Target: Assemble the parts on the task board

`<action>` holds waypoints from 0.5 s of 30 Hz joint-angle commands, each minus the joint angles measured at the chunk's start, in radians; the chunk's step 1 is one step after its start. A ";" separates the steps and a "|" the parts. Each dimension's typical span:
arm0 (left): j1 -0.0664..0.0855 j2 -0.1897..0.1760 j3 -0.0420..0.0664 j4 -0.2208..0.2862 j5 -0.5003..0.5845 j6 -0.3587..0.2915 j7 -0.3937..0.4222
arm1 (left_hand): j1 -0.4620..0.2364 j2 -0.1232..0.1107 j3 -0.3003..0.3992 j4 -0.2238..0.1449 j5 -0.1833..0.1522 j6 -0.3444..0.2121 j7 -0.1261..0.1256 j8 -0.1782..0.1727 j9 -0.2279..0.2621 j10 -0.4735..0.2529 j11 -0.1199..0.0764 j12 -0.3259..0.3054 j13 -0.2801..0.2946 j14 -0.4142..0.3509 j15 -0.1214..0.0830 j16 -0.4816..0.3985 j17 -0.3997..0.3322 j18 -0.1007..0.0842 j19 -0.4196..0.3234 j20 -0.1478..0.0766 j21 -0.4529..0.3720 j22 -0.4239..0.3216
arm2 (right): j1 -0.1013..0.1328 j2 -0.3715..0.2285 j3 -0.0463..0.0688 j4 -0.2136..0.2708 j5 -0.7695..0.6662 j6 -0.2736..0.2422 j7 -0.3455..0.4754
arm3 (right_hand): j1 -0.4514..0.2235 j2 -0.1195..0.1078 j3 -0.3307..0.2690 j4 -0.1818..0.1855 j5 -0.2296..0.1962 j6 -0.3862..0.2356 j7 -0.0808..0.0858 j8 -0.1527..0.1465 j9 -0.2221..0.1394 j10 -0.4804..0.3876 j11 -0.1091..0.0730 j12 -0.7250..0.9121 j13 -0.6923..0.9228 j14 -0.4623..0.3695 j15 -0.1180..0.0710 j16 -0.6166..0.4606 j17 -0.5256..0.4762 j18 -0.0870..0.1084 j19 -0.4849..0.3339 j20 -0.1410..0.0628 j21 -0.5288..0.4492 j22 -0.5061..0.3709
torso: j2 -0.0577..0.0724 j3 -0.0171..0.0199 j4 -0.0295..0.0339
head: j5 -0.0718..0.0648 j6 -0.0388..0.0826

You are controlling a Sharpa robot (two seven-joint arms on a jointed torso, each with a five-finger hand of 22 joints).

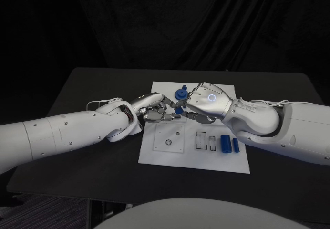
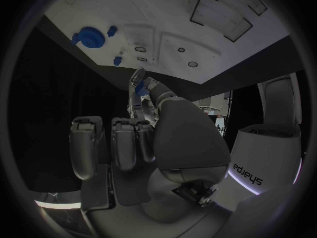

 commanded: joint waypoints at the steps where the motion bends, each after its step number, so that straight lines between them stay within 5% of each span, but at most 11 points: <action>1: -0.003 0.003 0.001 0.000 0.008 0.000 0.022 | 0.022 0.006 -0.007 -0.002 0.044 0.013 -0.001 0.007 -0.008 0.104 0.005 0.003 0.263 0.106 0.005 0.003 0.263 -0.017 0.010 0.004 -0.005 0.207 | 0.000 0.000 0.001 0.000 -0.013 -0.010 0.006 | -0.005 0.001 0.008 -0.005 0.004 0.011 -0.031 -0.007 0.030 0.102 -0.013 0.003 0.263 0.105 -0.014 0.003 0.263 -0.014 0.102 -0.014 0.004 0.261 | 0.000 0.0014 -0.0031 | 0.002 0.000; 5: -0.003 0.004 0.001 -0.001 0.020 -0.003 0.038 | 0.050 0.012 -0.006 -0.004 0.092 0.027 -0.005 0.020 -0.012 0.104 0.001 0.003 0.263 0.106 0.002 0.003 0.263 -0.017 0.010 0.001 -0.006 0.208 | 0.000 -0.001 0.001 -0.001 -0.013 -0.003 0.007 | -0.007 0.000 0.011 -0.007 0.004 0.001 -0.035 -0.014 0.030 0.102 -0.018 0.003 0.263 0.105 -0.019 0.003 0.263 -0.014 0.101 -0.019 0.003 0.261 | 0.000 0.0009 -0.0010 | 0.000 0.000; 7: -0.003 0.005 0.001 -0.002 0.037 -0.004 0.047 | 0.087 0.019 0.005 -0.012 0.158 0.042 -0.013 0.040 -0.008 0.104 -0.006 0.003 0.263 0.106 -0.004 0.003 0.263 -0.017 0.010 -0.004 -0.007 0.209 | 0.000 -0.001 0.001 -0.001 -0.013 0.002 0.008 | -0.007 0.000 0.011 -0.007 0.004 0.001 -0.035 -0.014 0.030 0.102 -0.018 0.003 0.263 0.105 -0.019 0.003 0.263 -0.014 0.101 -0.019 0.003 0.261 | -0.001 0.0010 -0.0011 | 0.000 0.000; 15: -0.003 0.007 0.001 -0.004 0.062 -0.006 0.067 | 0.131 0.024 0.016 -0.010 0.228 0.046 -0.019 0.071 -0.001 0.104 -0.012 0.003 0.263 0.106 -0.010 0.003 0.263 -0.017 0.008 -0.010 -0.010 0.210 | -0.001 -0.001 0.001 -0.002 -0.013 0.014 0.016 | -0.006 0.000 0.013 -0.008 0.004 0.000 -0.039 -0.015 0.031 0.102 -0.020 0.003 0.263 0.105 -0.021 0.003 0.263 -0.013 0.100 -0.020 0.001 0.260 | -0.002 0.0004 -0.0007 | 0.001 0.000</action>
